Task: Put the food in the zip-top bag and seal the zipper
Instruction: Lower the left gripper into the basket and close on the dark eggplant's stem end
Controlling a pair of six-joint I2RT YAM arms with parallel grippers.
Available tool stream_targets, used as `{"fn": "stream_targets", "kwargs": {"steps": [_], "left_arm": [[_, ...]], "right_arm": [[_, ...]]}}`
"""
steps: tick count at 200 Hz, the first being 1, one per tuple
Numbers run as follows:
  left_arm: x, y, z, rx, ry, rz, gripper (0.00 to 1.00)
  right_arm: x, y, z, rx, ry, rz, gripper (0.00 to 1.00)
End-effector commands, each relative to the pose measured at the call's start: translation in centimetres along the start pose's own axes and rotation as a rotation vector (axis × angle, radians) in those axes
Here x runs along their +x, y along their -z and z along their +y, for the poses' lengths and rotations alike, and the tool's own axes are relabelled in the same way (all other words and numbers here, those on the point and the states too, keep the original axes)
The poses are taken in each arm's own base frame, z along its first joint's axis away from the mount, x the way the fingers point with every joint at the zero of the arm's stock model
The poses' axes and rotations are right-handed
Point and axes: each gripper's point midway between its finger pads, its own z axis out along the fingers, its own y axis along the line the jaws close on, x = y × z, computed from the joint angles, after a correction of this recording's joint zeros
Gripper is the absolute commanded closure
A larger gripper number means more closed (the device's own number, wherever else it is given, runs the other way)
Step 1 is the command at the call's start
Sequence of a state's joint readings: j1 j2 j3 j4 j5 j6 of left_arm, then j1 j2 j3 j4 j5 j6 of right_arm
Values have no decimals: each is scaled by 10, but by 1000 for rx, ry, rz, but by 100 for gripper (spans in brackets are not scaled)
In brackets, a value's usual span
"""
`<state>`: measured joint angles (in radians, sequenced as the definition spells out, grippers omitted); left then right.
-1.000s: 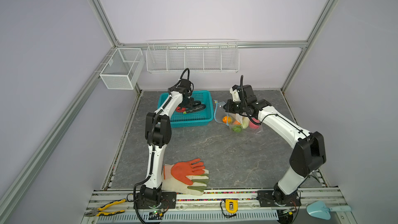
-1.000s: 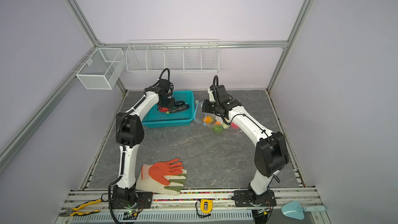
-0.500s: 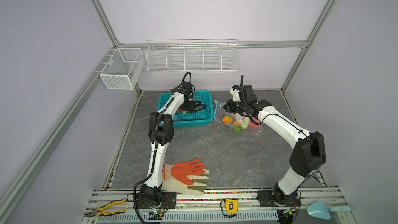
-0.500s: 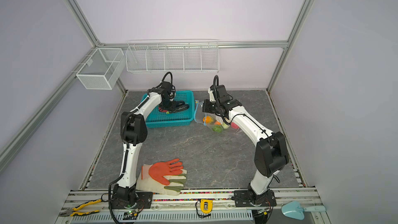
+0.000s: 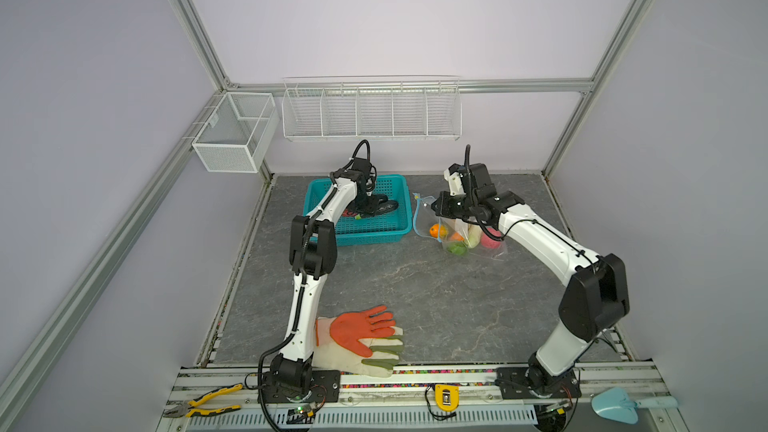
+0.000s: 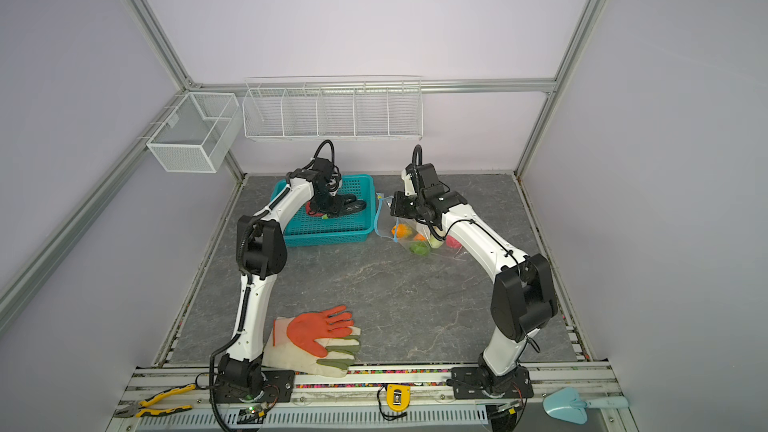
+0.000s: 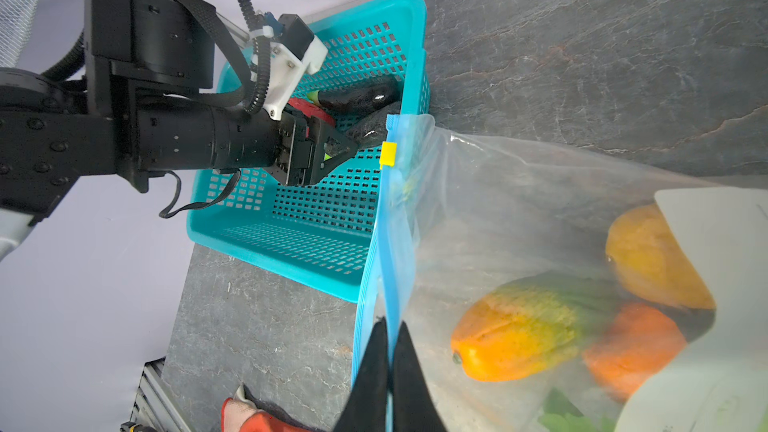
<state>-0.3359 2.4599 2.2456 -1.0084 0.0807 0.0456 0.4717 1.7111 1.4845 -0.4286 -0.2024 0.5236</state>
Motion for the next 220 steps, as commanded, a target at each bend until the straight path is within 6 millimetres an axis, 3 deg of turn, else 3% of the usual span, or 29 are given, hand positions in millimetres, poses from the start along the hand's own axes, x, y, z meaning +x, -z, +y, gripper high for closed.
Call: {"fn": "stream_targets", "kwargs": {"steps": [1,78,125,164,220], "left_arm": [[10,-1,-14,71,-14,36,36],[30,10,-29,119,28,60,37],[35,20,-43,143,35,46,50],[35,16,-49,144,32,48,59],[39,6,-52,144,38,67,58]], "right_arm": [[-6,1,2,-8,-6,-11,93],[-5,1,3,-16,-8,-7,93],[-5,2,4,-21,-6,-9,93],[-5,5,5,-20,-3,-13,93],[-5,6,5,-20,-3,-17,93]]}}
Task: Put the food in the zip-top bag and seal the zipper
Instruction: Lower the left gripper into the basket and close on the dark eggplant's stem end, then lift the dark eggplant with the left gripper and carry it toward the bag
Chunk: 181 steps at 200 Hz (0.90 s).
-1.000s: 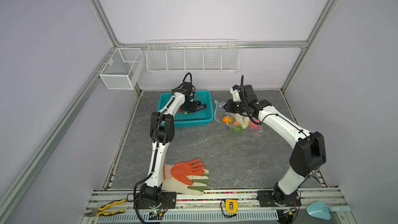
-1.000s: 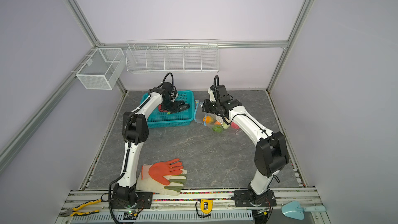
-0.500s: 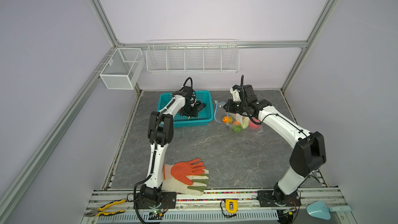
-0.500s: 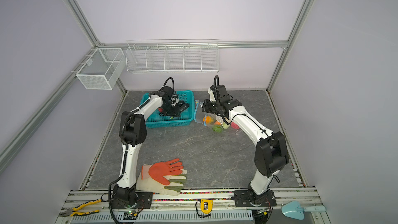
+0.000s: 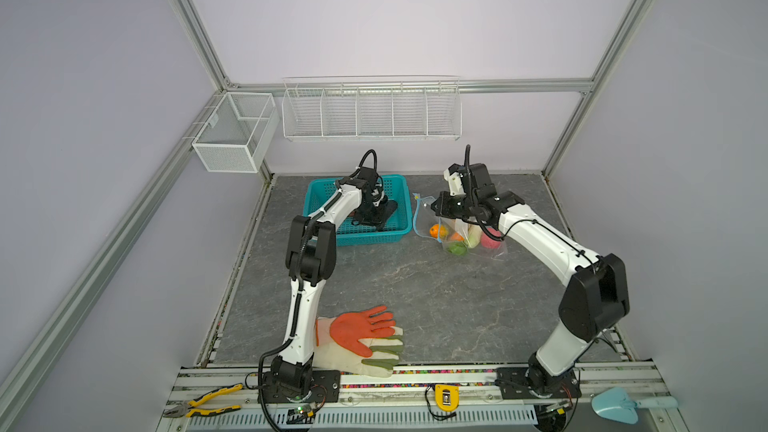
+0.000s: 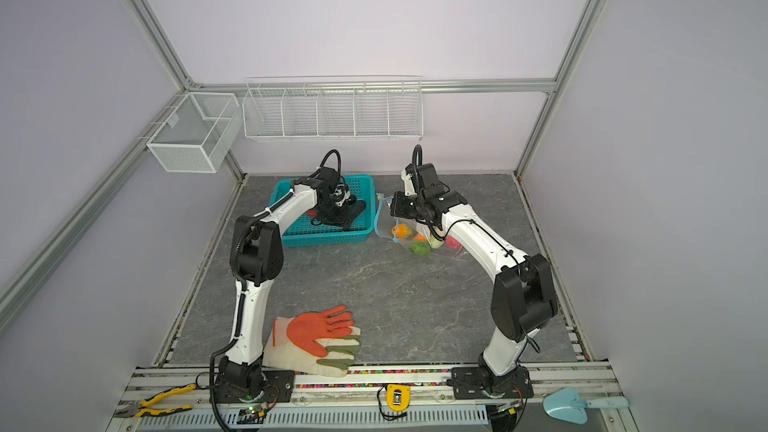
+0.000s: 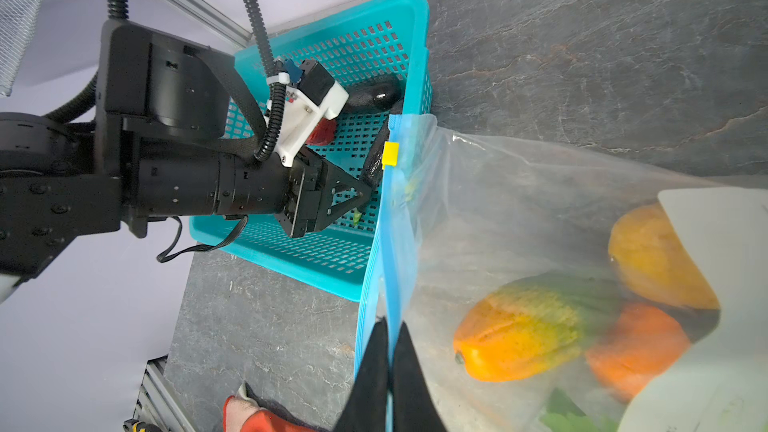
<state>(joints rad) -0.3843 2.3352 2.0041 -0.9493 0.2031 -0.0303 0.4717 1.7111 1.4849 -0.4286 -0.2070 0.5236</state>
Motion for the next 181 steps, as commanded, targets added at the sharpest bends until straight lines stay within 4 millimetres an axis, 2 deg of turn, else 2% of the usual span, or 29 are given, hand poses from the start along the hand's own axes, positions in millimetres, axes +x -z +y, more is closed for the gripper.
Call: {"fn": "stream_targets", "kwargs": {"steps": [1,47,121,147,181], "left_arm": [[1,2,-5,8,-1,0,58],[3,-4,-7,1,-3,13,53],[5,-18,-11,-15,-18,37,52],[6,-19,-9,-26,-16,43,58],[2,-9,-8,-46,-15,24,64]], "right_arm": [[-5,6,4,-15,-3,-18,93],[-6,7,4,-17,-3,-20,93],[-6,7,5,-18,-4,-20,93],[-6,8,5,-18,0,-23,93],[-6,9,6,-19,1,-25,93]]}}
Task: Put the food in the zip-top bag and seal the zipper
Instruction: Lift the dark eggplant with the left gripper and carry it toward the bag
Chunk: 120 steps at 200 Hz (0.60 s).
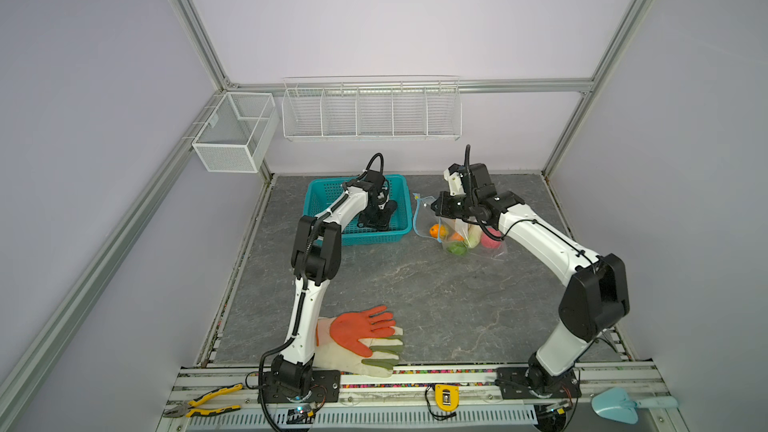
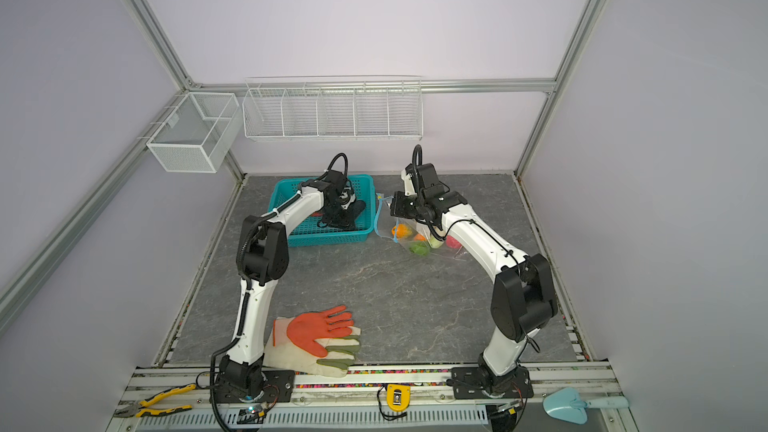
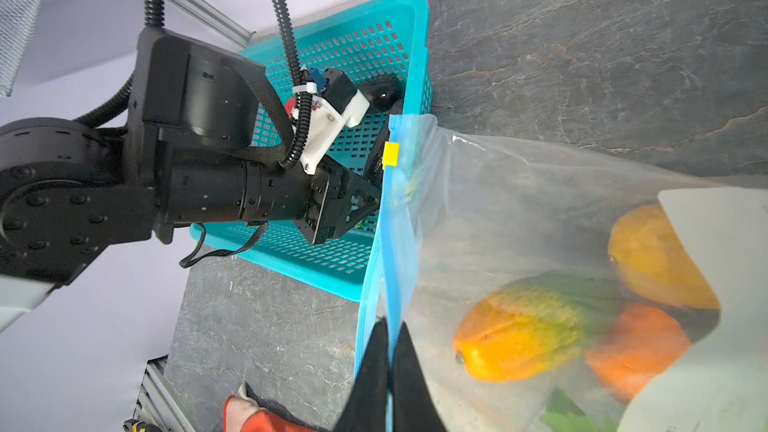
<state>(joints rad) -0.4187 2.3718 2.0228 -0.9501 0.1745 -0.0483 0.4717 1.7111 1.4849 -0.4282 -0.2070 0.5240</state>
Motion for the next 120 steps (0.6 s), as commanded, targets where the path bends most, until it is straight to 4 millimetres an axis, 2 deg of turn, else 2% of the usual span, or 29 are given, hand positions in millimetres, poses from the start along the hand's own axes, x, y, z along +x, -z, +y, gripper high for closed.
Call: {"fn": "stream_targets", "kwargs": {"steps": [1,48,120], "left_arm": [[-1,7,2,-25,-4,2,64],[-2,21,1,-43,-8,-8,77],[0,51,-3,-46,1,-50,80]], "right_arm": [[-6,10,5,-17,0,-26,93],[-6,10,5,-16,0,-26,93],[-8,11,4,-15,0,-31,93]]}}
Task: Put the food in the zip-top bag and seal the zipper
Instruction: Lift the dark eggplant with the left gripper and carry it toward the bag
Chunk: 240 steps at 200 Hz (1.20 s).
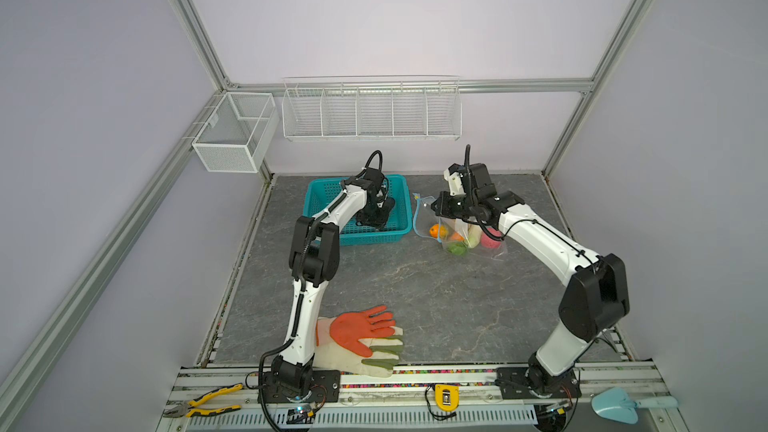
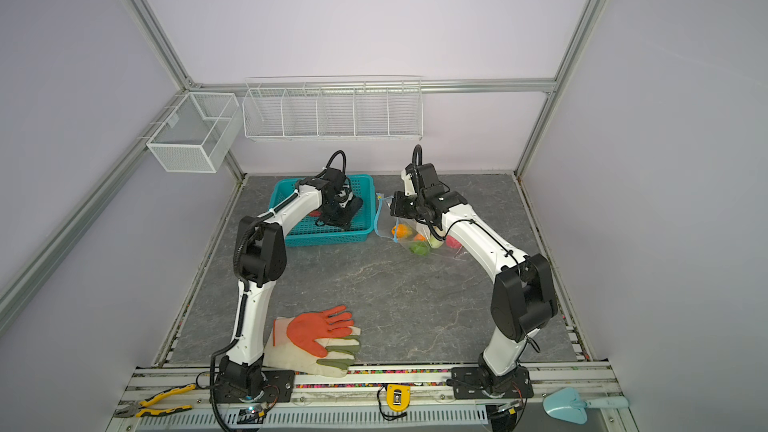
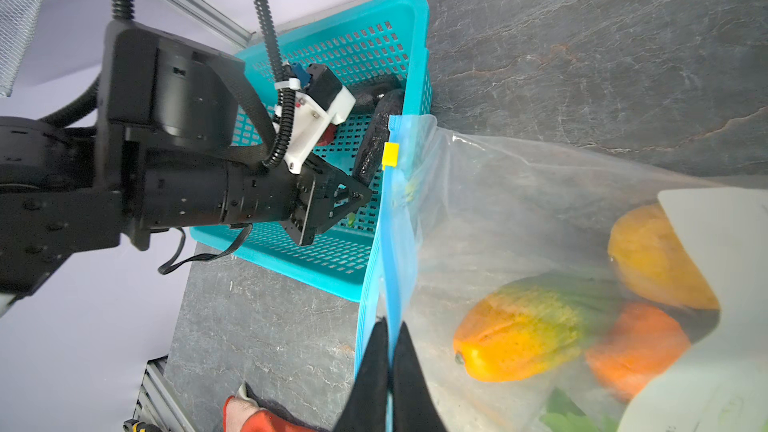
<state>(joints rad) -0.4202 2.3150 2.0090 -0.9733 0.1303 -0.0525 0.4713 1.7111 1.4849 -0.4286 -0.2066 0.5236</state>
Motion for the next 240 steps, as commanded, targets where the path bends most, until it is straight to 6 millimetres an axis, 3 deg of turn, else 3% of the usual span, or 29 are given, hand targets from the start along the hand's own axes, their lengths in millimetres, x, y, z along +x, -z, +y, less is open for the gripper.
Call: {"fn": "stream_targets", "kwargs": {"steps": [1,39,76,122,189,240], "left_arm": [[1,29,-5,-4,2,-27,80],[7,40,-7,-5,11,-24,83],[26,57,-11,-24,32,29,86],[49,94,-40,-11,5,86,87],[49,147,-40,-89,-41,51,89],[57,172,-80,-39,-125,39,88]], "right_arm": [[-7,10,4,-16,0,-30,93],[-10,11,5,-19,1,-35,93],[-11,9,4,-21,-3,-43,93],[-13,3,2,-27,-12,-49,93],[-11,-3,0,-24,-1,-48,93],[-10,-3,-1,-26,3,-51,93]]}}
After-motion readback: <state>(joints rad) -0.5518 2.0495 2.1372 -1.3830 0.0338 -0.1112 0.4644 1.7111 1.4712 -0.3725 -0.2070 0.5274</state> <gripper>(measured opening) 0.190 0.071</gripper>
